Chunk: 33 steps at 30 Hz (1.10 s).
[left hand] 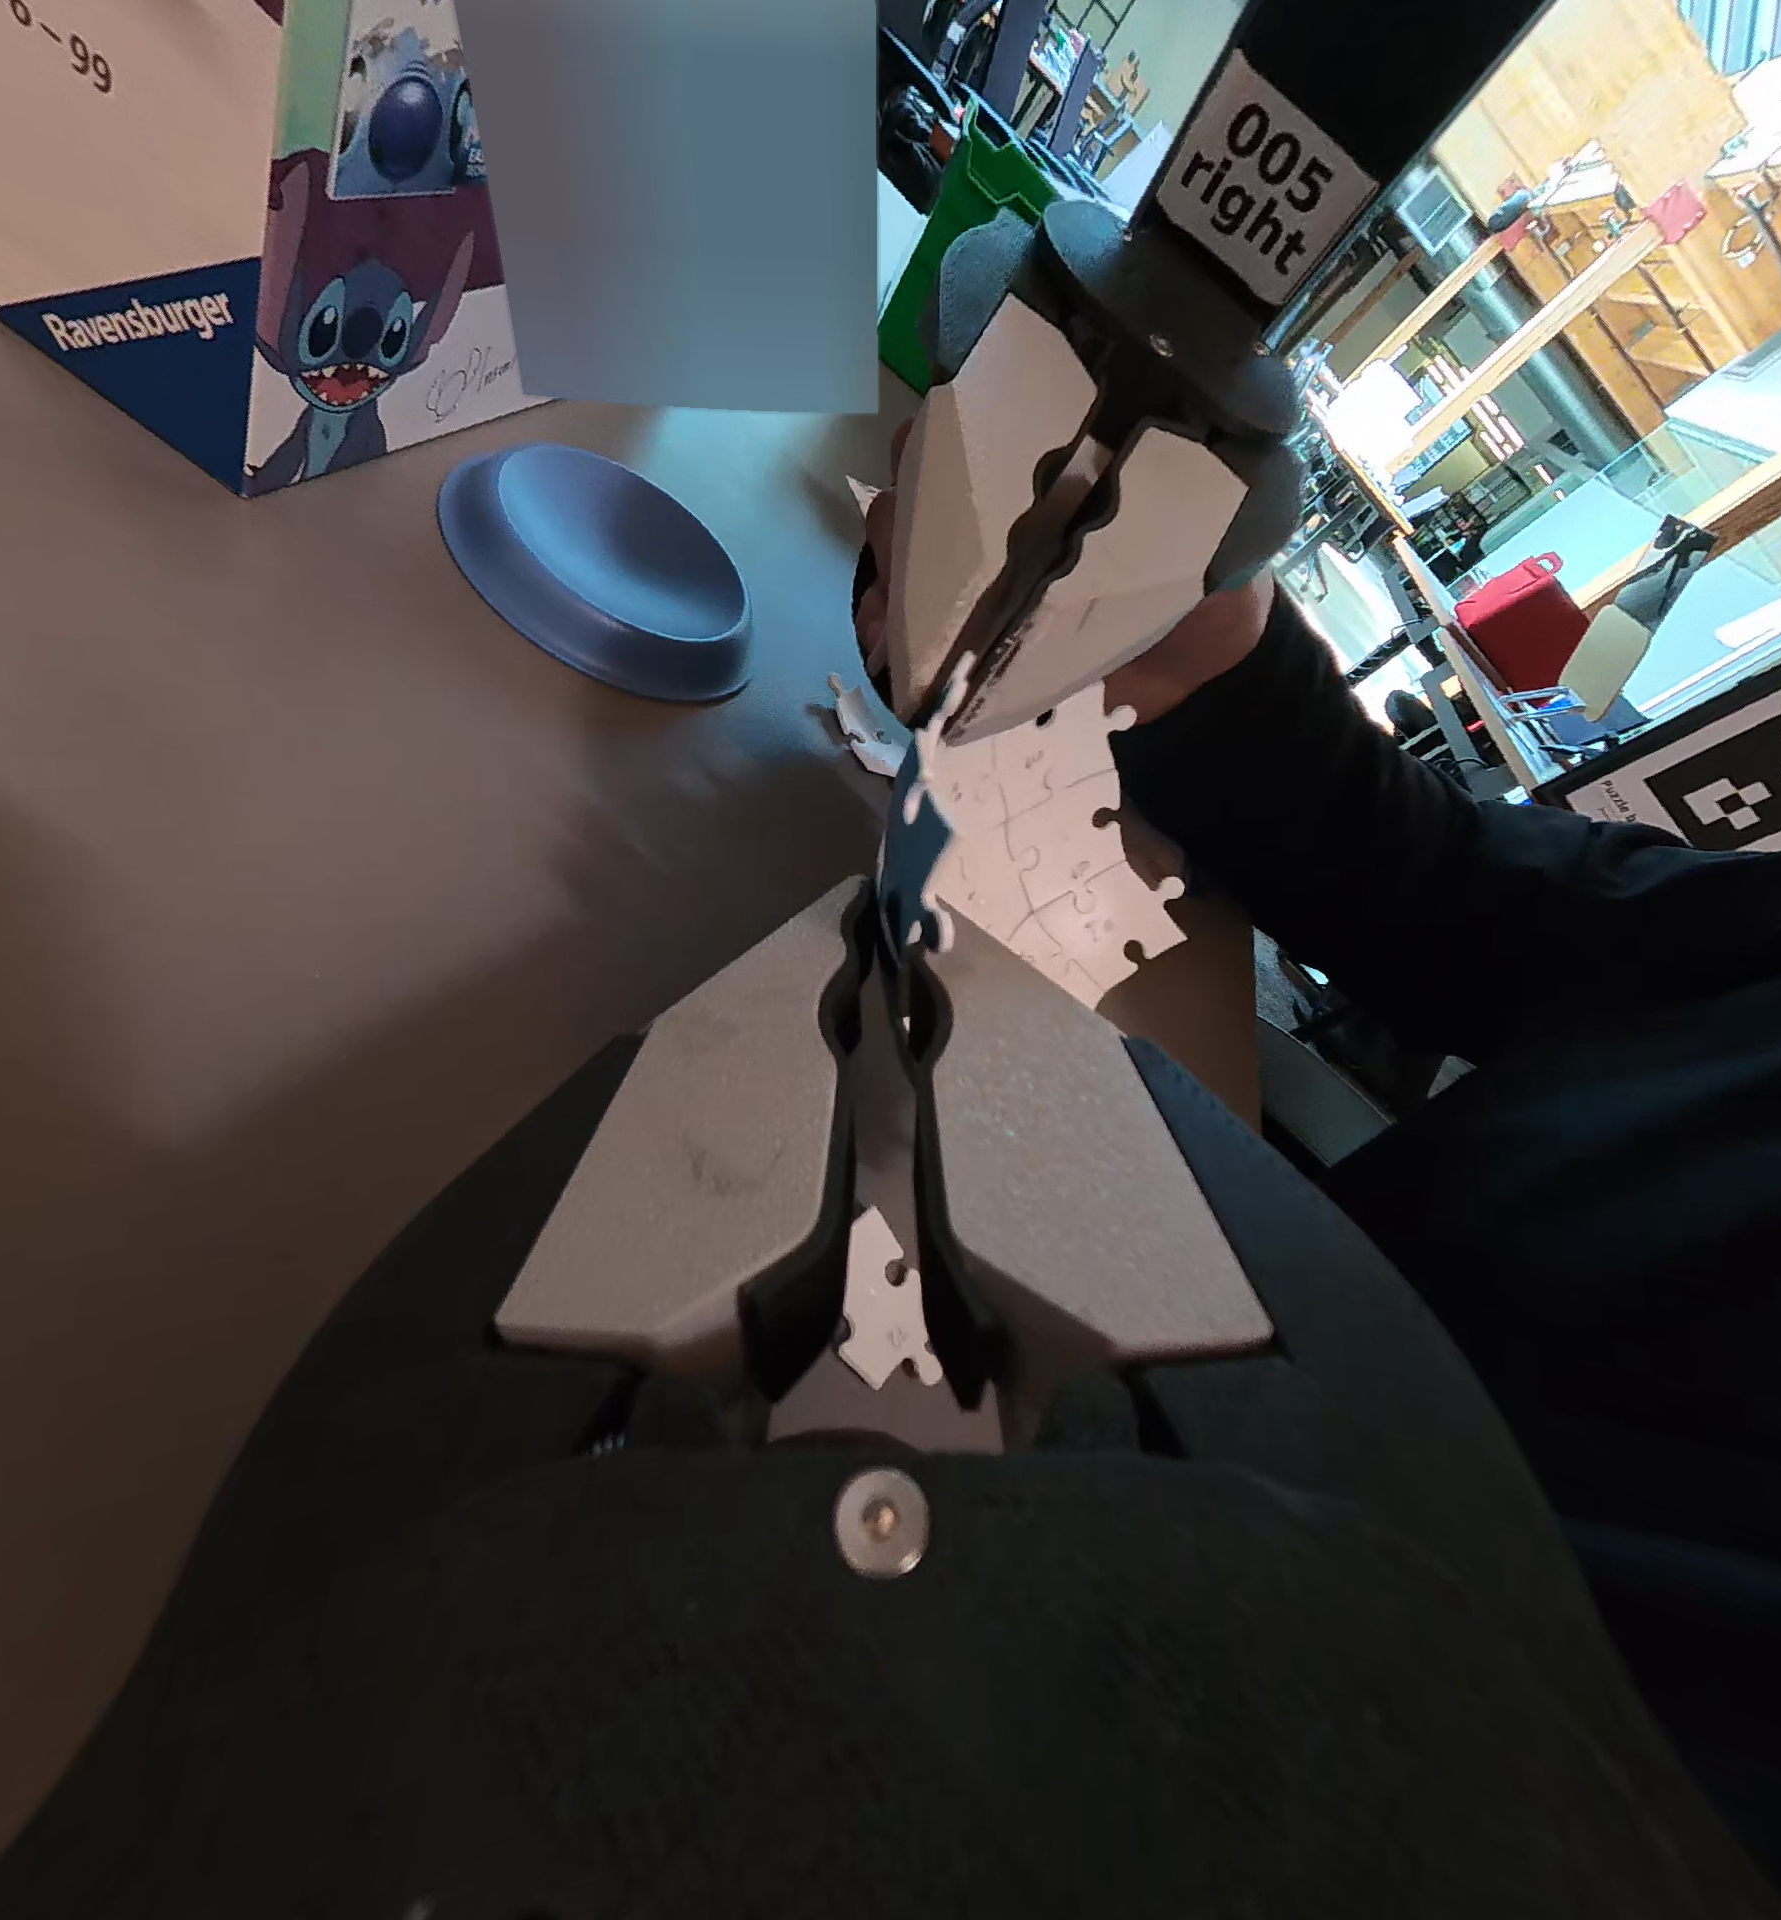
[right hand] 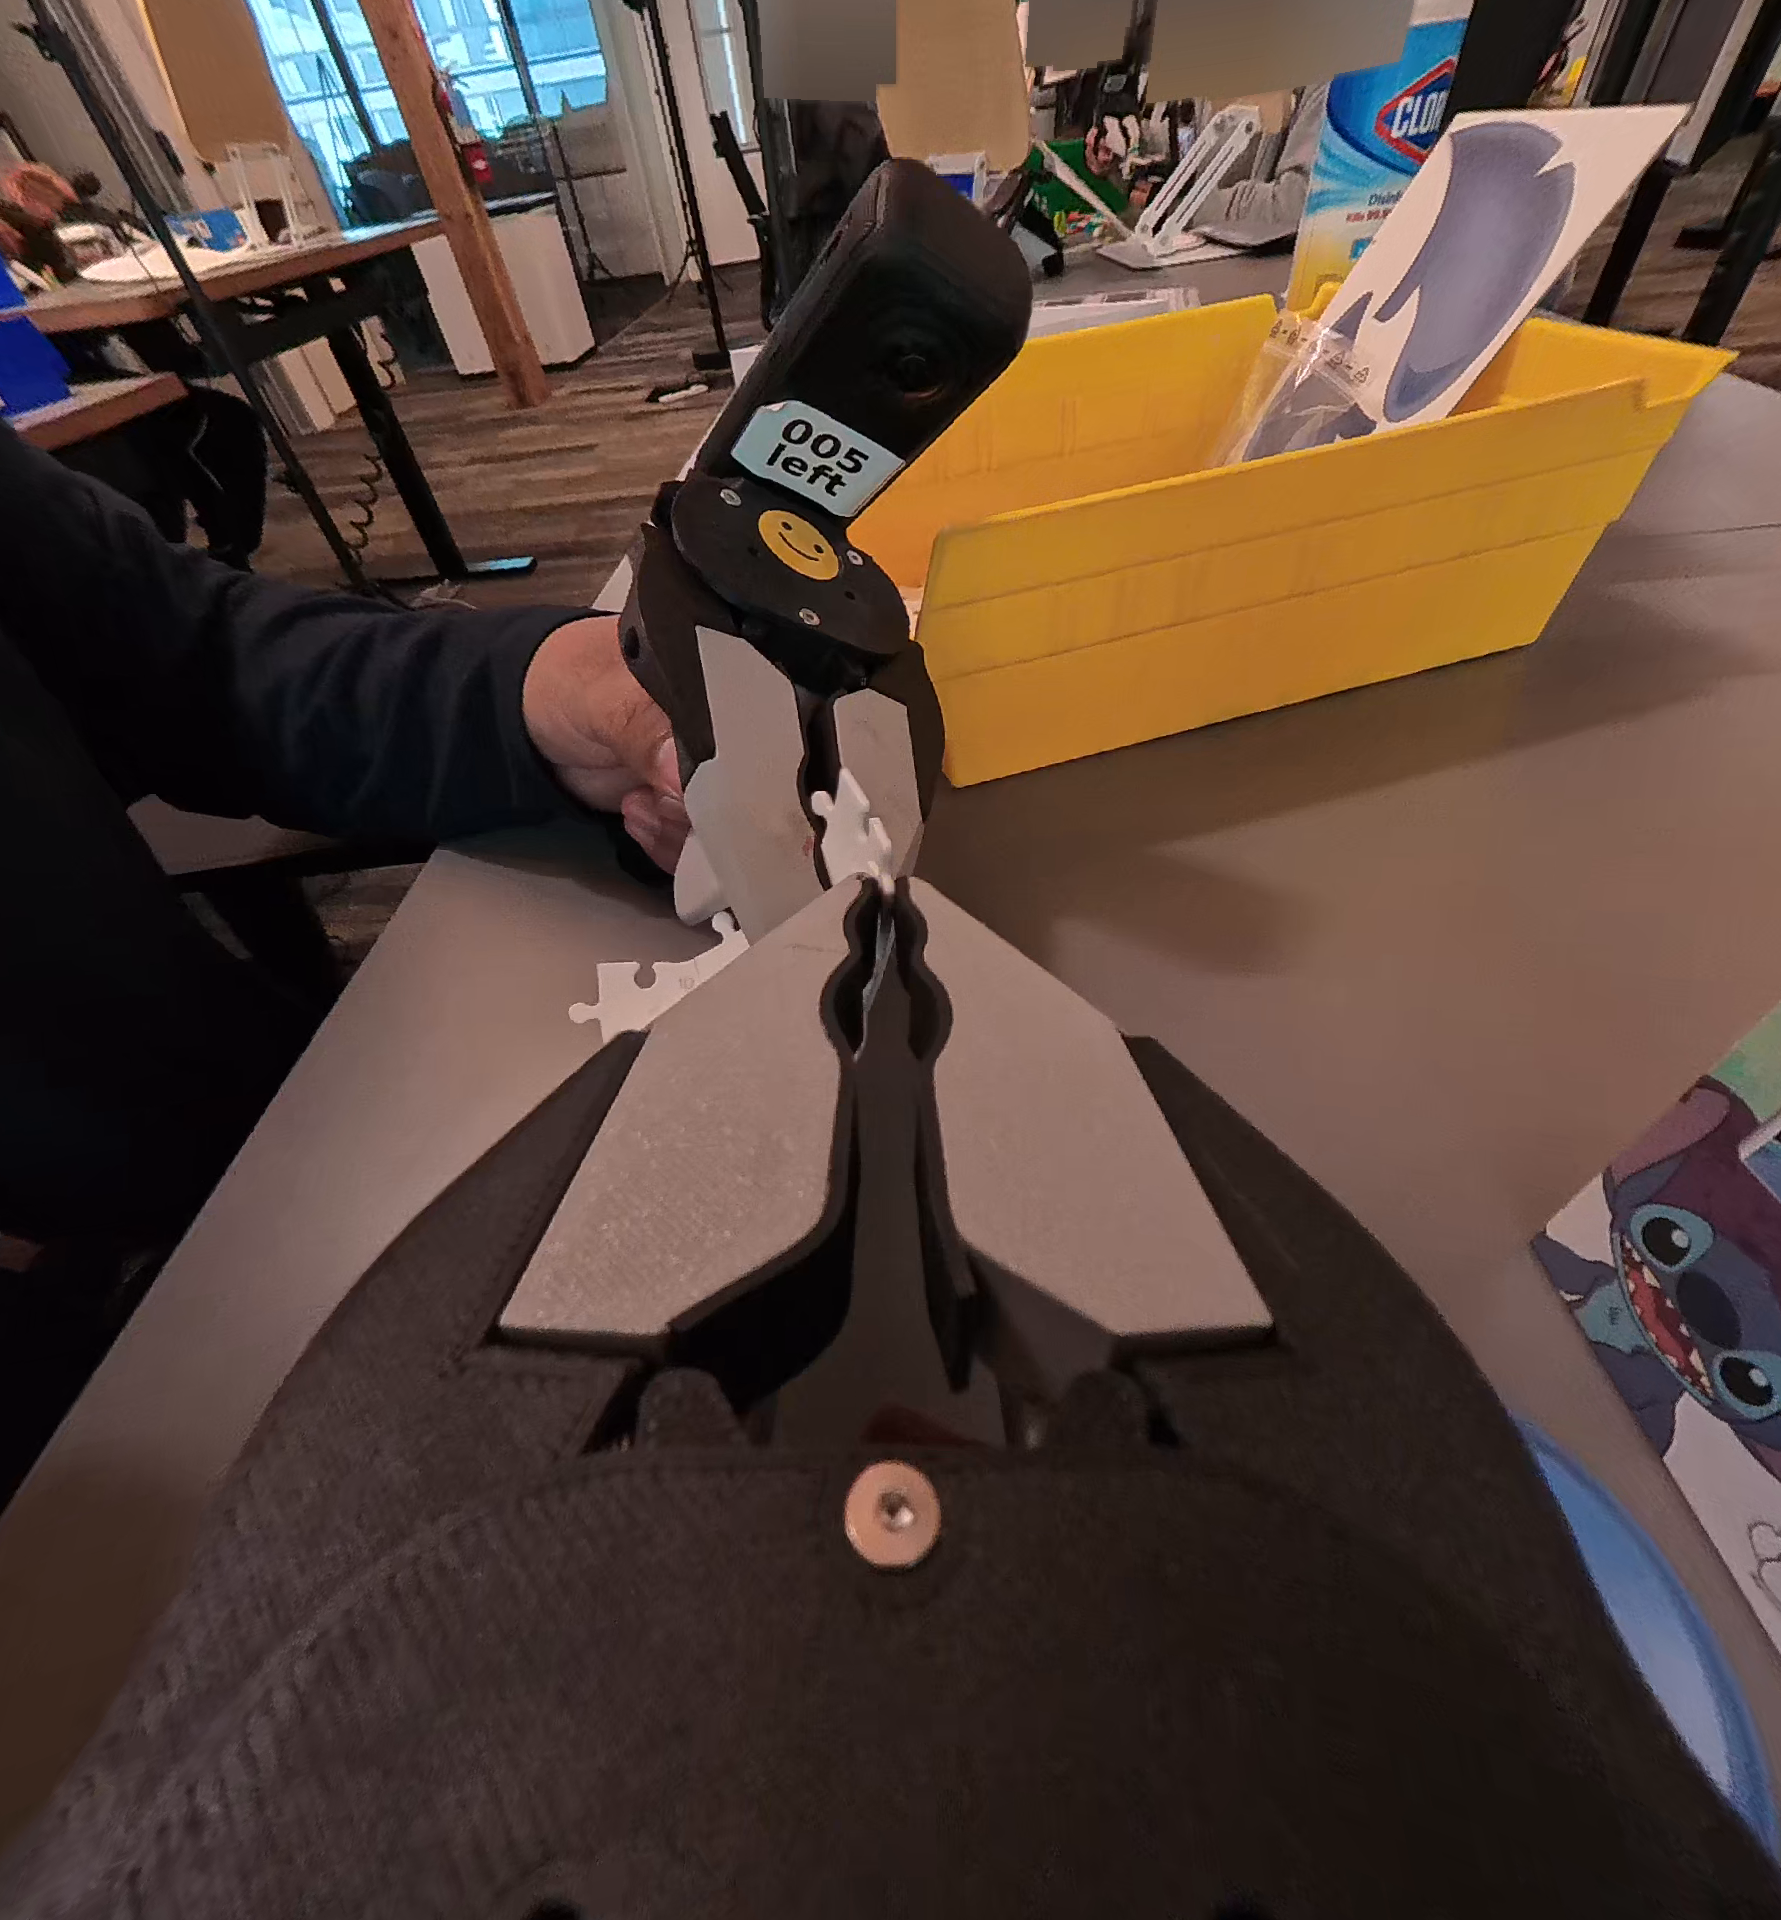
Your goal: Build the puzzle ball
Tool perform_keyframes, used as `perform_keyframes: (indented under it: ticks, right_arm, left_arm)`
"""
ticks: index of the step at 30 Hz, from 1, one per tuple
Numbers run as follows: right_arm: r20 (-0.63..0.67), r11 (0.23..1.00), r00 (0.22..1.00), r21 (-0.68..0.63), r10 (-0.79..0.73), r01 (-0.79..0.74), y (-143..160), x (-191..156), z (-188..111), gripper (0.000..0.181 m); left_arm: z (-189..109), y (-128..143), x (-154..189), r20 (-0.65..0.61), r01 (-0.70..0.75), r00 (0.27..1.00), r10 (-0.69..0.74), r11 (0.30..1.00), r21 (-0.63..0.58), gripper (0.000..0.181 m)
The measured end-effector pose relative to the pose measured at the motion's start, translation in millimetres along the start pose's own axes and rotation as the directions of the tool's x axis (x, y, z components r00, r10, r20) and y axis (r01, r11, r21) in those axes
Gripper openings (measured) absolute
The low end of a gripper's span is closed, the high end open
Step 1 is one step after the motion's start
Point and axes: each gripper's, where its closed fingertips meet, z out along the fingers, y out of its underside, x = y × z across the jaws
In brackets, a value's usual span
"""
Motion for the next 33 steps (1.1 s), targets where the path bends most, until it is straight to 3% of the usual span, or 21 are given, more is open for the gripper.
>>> perform_keyframes:
  ticks: [10,33]
  right_arm:
    - [-0.108,0.986,0.982,0.045,-0.154,0.160,-6.4,2.8,-2.1,0.000]
    - [-0.126,0.981,0.978,0.083,-0.166,0.177,-8.5,1.0,-8.6,0.000]
  left_arm:
    - [-0.5,-1.7,-3.8,-0.002,0.063,0.998,-0.063,0.998,0.022,0.001]
    - [-0.8,12.9,-32.2,0.175,0.143,0.975,-0.133,0.989,-0.047,0.001]
